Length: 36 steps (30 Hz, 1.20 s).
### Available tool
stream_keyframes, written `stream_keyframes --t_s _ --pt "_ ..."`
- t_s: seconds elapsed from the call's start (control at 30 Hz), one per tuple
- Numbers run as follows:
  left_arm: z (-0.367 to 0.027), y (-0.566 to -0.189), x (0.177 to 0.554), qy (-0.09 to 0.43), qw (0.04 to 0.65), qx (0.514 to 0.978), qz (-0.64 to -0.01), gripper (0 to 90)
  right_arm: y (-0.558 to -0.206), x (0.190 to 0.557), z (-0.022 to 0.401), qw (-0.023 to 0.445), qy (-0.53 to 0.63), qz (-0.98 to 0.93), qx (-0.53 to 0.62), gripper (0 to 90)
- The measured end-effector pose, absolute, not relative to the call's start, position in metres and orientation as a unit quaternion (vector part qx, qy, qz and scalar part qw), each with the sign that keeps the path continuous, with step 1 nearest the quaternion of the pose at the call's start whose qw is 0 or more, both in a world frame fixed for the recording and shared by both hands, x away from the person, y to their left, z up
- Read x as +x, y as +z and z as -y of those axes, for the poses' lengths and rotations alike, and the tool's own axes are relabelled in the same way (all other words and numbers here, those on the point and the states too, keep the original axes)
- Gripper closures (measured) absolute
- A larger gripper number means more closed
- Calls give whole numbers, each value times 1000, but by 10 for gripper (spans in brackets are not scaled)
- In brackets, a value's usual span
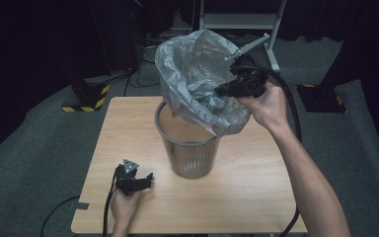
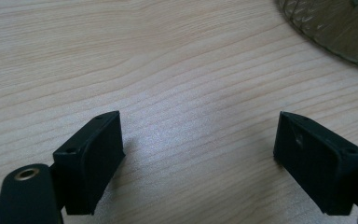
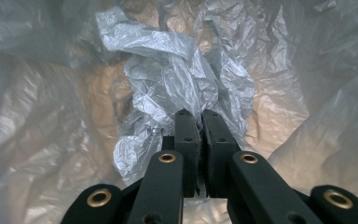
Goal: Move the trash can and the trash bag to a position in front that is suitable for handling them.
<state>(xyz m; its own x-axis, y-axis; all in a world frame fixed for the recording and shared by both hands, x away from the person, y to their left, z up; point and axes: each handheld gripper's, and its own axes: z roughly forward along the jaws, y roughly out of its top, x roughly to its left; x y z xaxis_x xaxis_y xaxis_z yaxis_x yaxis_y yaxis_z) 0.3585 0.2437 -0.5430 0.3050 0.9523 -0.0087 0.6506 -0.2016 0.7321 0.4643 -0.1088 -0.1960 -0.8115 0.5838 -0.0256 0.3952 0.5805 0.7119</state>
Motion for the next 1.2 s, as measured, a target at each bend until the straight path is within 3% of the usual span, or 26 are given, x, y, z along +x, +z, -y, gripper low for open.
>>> stream_keyframes --t_s 1.2 --pt "-244 -543 359 232 325 739 -543 165 -261 480 72 56 287 -918 266 860"
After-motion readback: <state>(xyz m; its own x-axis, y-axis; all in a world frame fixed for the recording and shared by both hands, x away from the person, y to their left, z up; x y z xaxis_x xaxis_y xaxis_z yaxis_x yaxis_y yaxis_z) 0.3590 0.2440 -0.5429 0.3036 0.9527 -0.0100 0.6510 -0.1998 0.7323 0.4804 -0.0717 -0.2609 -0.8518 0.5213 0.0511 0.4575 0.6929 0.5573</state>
